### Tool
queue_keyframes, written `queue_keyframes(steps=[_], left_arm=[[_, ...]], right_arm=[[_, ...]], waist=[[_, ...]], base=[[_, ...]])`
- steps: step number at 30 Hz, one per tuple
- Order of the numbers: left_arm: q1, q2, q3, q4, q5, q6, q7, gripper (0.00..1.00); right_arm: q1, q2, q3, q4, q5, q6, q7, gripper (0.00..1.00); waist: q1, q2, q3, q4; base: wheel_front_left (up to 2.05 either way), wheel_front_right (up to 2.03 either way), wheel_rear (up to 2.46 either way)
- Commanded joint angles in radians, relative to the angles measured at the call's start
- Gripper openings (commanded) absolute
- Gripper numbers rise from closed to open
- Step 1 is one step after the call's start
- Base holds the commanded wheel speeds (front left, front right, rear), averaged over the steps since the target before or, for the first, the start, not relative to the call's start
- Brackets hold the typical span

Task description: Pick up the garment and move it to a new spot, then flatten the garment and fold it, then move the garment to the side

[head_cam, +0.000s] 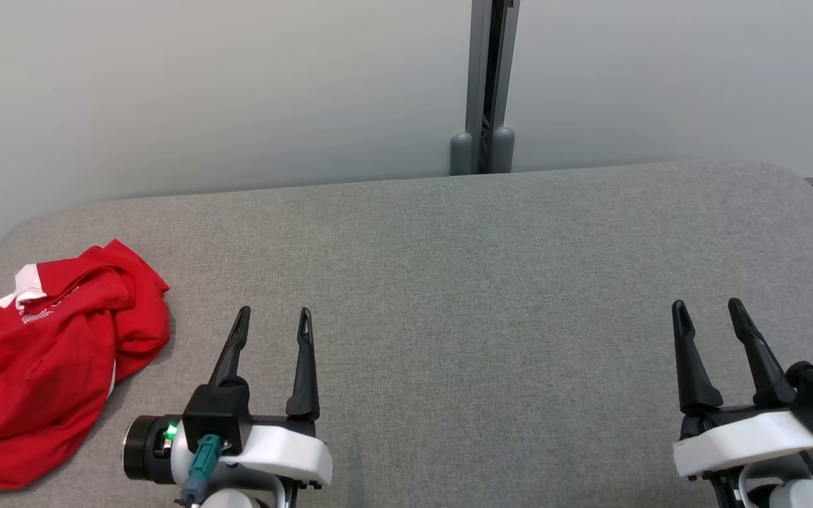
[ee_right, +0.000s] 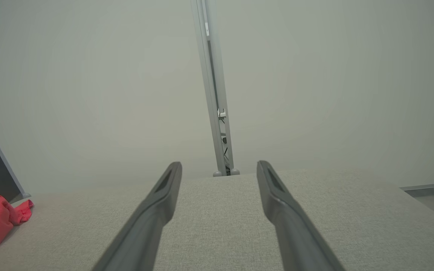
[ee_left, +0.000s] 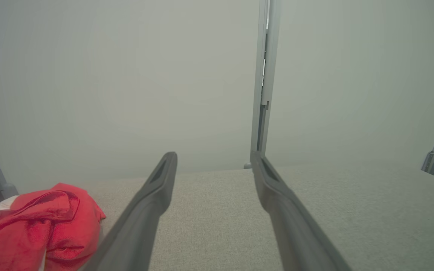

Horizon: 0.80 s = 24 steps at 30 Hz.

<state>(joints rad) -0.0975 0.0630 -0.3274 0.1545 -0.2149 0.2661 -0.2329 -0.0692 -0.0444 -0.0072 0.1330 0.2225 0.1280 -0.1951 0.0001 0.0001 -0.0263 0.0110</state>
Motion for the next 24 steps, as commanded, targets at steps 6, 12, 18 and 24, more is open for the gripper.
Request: queue_keyframes(steps=[6,12,18,24], left_arm=[[0.003,-0.005,-0.006,0.038,0.013,-0.04,-0.018,1.0],[-0.01,-0.009,-0.013,0.063,0.041,-0.047,-0.027,1.0],[-0.015,-0.01,-0.017,0.072,0.063,-0.045,-0.034,1.0],[-0.013,-0.011,-0.016,0.072,0.053,-0.044,-0.034,1.0]], right_arm=[[-0.002,-0.009,-0.003,0.009,-0.024,0.005,-0.01,1.0],[-0.001,-0.009,-0.004,0.019,-0.052,0.005,-0.003,1.0],[-0.003,-0.01,-0.006,0.025,-0.07,0.004,-0.008,1.0],[-0.003,-0.01,-0.008,0.027,-0.061,0.004,-0.009,1.0]], waist=[[-0.0001,-0.0001,-0.004,0.001],[-0.0001,-0.0001,-0.006,0.001],[-0.0001,-0.0001,-0.008,0.001],[-0.0001,-0.0001,-0.01,0.0]], base=[[0.0,0.0,0.0],[0.0,0.0,0.0],[0.0,0.0,0.0],[0.0,0.0,0.0]])
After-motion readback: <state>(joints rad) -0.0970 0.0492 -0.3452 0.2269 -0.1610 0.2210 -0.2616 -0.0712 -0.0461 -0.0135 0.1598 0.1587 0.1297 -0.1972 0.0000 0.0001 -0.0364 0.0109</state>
